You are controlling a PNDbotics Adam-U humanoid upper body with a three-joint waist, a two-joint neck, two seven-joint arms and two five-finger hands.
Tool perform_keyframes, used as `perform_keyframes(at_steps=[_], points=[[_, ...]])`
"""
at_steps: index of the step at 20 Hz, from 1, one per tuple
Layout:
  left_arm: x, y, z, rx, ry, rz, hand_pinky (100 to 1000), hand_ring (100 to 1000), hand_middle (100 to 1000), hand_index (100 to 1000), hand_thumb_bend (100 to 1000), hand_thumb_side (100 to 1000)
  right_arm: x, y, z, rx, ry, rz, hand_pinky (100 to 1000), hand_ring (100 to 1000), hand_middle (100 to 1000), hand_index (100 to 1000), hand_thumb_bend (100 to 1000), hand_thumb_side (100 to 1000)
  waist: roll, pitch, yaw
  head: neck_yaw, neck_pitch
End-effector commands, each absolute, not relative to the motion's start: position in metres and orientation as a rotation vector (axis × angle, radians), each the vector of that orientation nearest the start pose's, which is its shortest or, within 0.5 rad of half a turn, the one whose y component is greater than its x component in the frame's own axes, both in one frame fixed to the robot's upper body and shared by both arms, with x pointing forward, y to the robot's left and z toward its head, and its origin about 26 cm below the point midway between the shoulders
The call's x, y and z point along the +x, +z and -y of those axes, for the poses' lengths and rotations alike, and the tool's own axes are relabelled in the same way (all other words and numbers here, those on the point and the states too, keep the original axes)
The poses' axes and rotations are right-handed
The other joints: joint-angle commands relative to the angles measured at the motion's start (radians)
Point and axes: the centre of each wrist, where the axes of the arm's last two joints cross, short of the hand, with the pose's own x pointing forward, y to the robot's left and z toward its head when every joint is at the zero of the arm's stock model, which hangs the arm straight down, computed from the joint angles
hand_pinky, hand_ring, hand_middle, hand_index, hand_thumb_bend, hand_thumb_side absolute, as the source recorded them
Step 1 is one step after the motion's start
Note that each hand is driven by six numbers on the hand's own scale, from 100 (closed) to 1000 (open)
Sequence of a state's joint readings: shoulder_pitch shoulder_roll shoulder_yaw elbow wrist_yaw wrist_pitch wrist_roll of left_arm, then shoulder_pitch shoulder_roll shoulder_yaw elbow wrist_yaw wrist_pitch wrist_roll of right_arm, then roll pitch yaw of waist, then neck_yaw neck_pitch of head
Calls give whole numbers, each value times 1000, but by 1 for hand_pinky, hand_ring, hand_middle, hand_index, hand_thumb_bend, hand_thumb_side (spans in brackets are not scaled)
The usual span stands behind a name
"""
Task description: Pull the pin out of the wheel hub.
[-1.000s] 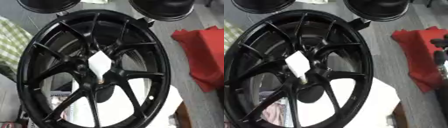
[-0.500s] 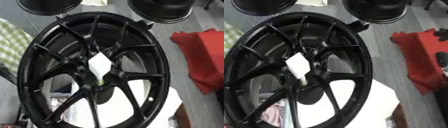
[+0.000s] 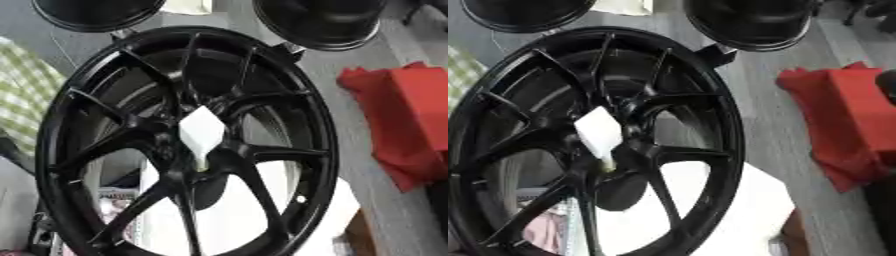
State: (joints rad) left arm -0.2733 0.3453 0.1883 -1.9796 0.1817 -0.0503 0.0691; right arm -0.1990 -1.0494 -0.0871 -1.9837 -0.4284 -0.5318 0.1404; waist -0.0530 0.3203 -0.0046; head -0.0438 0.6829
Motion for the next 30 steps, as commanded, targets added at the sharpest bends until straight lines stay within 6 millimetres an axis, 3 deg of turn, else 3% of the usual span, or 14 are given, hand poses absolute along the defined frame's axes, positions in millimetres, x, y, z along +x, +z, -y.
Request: perform_keyframes(at_steps=[1, 13, 30], points=[[293, 217, -314, 198, -112, 2360, 686, 684, 548, 673, 100, 726, 273, 306, 355, 148, -1543, -3168, 918, 780, 601, 743, 378, 192, -2, -29, 3, -9, -9], [293, 218, -312, 180, -136, 2355, 686, 685, 549, 674, 100, 727, 283, 323, 319, 28, -1782, -2905, 921, 790, 619, 750, 375, 192, -18, -34, 27, -36, -10], [289, 208, -319, 227, -124, 2306, 684, 686, 548, 674, 100, 732, 298, 308, 255, -323, -1937, -2647, 924, 802, 632, 756, 375, 182, -34, -61, 5, -37, 13]])
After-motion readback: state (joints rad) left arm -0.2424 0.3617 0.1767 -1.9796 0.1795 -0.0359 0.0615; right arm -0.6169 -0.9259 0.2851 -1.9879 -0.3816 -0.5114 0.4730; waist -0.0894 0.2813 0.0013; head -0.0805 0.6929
